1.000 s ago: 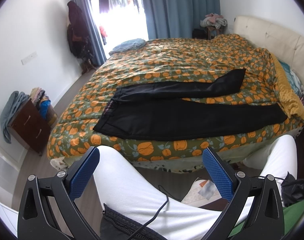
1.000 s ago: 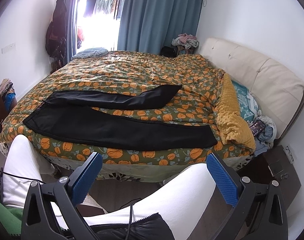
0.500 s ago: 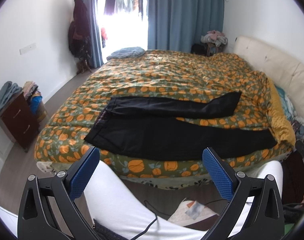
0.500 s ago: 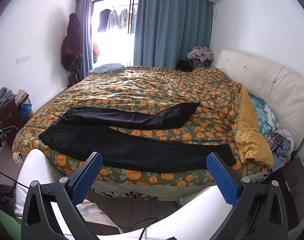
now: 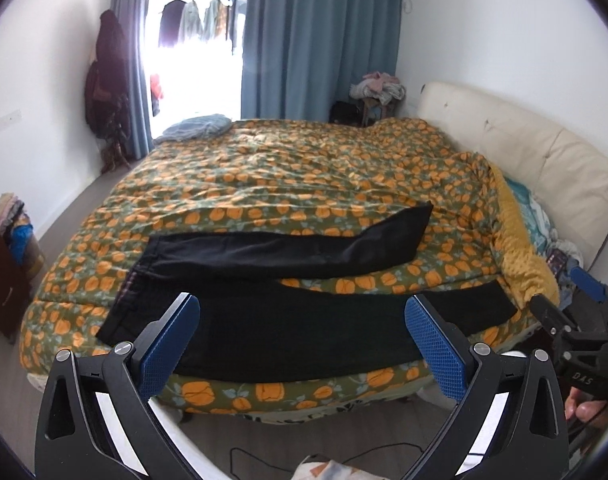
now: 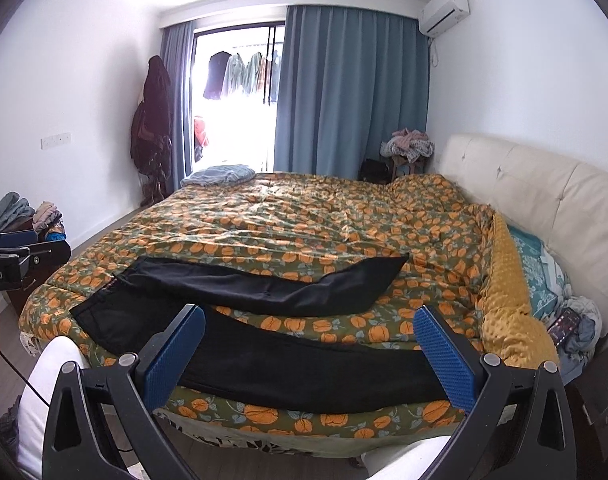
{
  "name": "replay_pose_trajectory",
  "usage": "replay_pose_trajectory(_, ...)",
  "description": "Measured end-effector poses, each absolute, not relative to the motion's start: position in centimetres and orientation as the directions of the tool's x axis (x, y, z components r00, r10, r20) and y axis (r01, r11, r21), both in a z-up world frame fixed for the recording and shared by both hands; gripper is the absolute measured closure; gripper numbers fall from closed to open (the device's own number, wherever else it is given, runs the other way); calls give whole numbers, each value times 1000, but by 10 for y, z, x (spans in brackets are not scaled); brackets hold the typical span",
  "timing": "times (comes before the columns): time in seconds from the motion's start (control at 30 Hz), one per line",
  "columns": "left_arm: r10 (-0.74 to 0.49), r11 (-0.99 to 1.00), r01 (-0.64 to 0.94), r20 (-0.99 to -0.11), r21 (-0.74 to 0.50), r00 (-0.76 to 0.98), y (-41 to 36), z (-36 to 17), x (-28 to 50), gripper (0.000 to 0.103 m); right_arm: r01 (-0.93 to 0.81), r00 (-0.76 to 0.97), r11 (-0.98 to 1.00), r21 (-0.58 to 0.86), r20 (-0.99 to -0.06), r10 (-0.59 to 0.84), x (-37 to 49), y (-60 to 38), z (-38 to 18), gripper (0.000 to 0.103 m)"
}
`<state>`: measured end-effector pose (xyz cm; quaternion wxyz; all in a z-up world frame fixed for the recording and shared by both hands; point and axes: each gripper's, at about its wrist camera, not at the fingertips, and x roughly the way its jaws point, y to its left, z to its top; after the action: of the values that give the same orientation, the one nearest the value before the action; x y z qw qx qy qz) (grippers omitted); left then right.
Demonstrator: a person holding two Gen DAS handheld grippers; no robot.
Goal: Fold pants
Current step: 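Move both tools toward the black trousers, lowering over the waistband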
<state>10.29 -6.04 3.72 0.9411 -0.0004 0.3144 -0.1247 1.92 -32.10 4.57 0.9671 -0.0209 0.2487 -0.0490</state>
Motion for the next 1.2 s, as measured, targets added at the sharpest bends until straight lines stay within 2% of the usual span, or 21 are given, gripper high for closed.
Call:
replay_pose_trajectory(0.13,-205,971,234,-641,-40,739,-75,27,117,0,149,831,982,-120,-523,-190,36,-333,34,0)
replay_pose_trajectory(0.3,-165,974,227,-683,1,712,-82,12,137,0,164,783,985,-61,-599,-167,60,-350,28,0)
replay_pose_trajectory(0.53,-89,978,196,-723,65,685,-85,-7,165,0,192,716,976,-104,-665,-211,99,-354,17,0)
replay_pose_trajectory(0.8,47,969,140,-705,205,707,-82,-9,194,0,176,697,950,-259,-648,-306,139,-335,16,0)
replay_pose_trajectory(1.2,152,975,14,-706,223,692,-42,-9,222,0,95,730,950,-299,-628,-270,198,-296,24,0)
